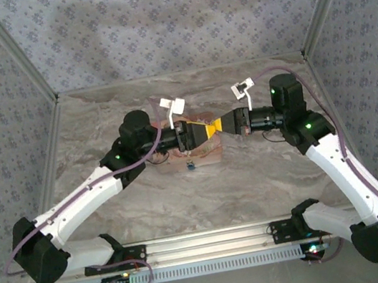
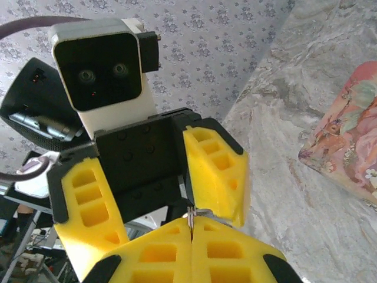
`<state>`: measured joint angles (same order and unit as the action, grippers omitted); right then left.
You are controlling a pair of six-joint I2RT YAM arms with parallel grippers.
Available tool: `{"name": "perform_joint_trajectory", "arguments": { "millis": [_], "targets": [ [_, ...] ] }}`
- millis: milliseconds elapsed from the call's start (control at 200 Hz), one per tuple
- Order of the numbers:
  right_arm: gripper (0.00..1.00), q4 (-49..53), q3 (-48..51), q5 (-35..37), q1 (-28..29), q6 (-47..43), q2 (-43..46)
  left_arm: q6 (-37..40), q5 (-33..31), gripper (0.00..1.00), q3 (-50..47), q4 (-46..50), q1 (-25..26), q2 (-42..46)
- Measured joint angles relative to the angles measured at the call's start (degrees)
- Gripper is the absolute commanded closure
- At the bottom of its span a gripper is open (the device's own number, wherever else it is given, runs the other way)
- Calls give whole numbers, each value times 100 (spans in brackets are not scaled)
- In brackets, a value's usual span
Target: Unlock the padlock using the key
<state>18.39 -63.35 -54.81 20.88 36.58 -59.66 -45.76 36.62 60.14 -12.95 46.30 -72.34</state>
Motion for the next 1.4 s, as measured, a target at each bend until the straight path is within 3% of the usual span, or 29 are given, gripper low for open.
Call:
{"name": "perform_joint_trajectory", "arguments": {
  "millis": [290,510,1059,1239,1399],
  "targets": [
    [95,-85,24,-11,0,160,-2,39,22,84,15,-52,0,-11],
    [94,-90,33,-13,-39,164,-2,136,-31,94,15,109,-7,2],
    [94,-107,120,-223,-39,160,-2,358,-240,84,15,518,0,197],
    [95,-85,140,-313,-68,160,-11,376,-302,84,15,546,0,238],
    [94,-85,142,-352,-92,160,-13,404,-302,94,15,549,0,249]
  ]
}}
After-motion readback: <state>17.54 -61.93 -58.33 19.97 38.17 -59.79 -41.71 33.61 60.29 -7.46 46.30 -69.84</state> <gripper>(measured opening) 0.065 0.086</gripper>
